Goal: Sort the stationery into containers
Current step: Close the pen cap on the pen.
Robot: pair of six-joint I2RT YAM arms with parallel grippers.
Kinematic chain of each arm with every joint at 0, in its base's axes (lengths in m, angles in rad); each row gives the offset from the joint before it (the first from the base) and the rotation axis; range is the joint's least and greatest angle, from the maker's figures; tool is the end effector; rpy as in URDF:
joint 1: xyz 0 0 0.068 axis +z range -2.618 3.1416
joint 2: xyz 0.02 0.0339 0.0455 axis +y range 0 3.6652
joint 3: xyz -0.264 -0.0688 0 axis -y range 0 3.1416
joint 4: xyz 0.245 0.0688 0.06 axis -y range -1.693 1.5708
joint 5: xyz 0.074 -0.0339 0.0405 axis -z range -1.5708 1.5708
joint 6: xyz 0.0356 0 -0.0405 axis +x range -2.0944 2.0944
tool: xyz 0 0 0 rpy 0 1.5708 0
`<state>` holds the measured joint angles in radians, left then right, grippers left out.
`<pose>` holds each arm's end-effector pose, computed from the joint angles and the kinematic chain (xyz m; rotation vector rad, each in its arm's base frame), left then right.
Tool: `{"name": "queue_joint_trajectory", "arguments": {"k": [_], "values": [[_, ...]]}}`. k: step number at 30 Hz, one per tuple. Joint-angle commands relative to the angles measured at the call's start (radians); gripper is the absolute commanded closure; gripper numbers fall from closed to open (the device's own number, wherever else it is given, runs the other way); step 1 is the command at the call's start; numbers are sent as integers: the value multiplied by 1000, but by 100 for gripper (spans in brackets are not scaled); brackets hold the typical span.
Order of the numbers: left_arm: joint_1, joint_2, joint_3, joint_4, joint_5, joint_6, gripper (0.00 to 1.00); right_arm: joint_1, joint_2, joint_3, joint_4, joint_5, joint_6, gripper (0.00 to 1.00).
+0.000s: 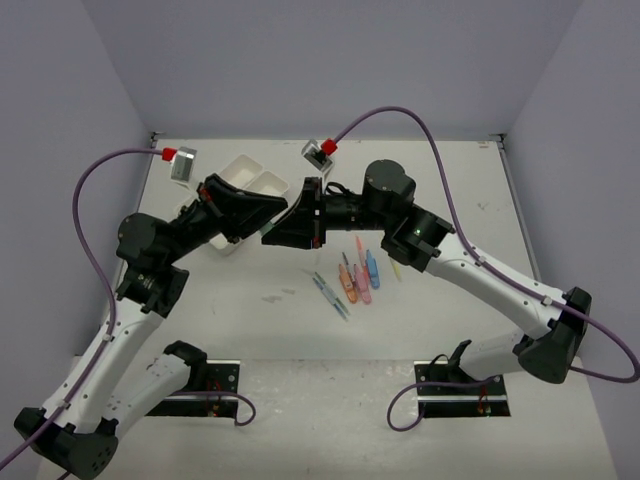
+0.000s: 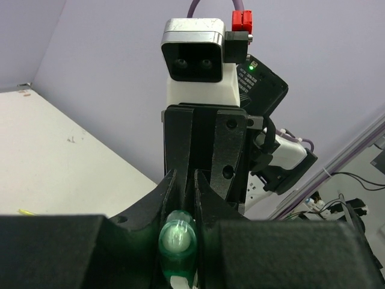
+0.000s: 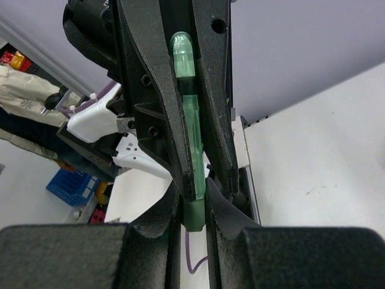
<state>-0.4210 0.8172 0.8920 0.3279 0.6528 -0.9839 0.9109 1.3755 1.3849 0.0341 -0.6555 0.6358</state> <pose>0.1493 -0.0906 0.4242 0.2719 1.3999 -1.5686 0.1762 0.2624 0.4392 -0.8357 1.6099 1.6630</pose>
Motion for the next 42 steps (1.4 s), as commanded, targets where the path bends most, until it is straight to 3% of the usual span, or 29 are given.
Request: {"name": "queue_joint_trajectory", "arguments": {"k": [1, 3, 4, 5, 6, 8, 9, 13, 20, 25, 29, 33, 37, 42], "values": [[-7, 1, -26, -31, 96, 36, 81, 5, 27, 69, 222, 28, 15, 100], [-7, -6, 6, -103, 69, 92, 70, 6, 21, 40, 249, 33, 6, 100], [-7, -8, 33, -155, 62, 130, 59, 6, 14, 23, 252, 38, -4, 100], [-7, -10, 96, -217, 22, 169, 36, 6, -1, -7, 256, 45, -16, 100], [-8, -9, 151, -276, -22, 206, 22, 6, -14, -34, 259, 51, -27, 100], [-7, -6, 257, -432, -100, 304, 4, 4, -44, -88, 297, 55, -41, 100], [-7, -4, 302, -476, -131, 335, 0, 3, -57, -108, 311, 56, -44, 100], [-7, 16, 414, -538, -191, 390, 0, 0, -87, -136, 326, 59, -50, 100], [-7, -14, 450, -545, -164, 429, 0, -30, -131, -170, 273, 86, -59, 100], [-7, -21, 401, -519, -120, 437, 20, -33, -171, -203, 280, -5, -91, 100], [-7, -4, 303, -287, 72, 347, 27, -33, -186, -204, 265, -21, -99, 100], [-8, 18, 265, -198, 116, 295, 47, -32, -201, -200, 245, -13, -107, 100], [-7, 39, 240, -148, 145, 255, 60, -33, -204, -191, 239, -16, -110, 100], [-7, 51, 197, -97, 161, 215, 98, -33, -200, -172, 224, -4, -112, 100]]}}
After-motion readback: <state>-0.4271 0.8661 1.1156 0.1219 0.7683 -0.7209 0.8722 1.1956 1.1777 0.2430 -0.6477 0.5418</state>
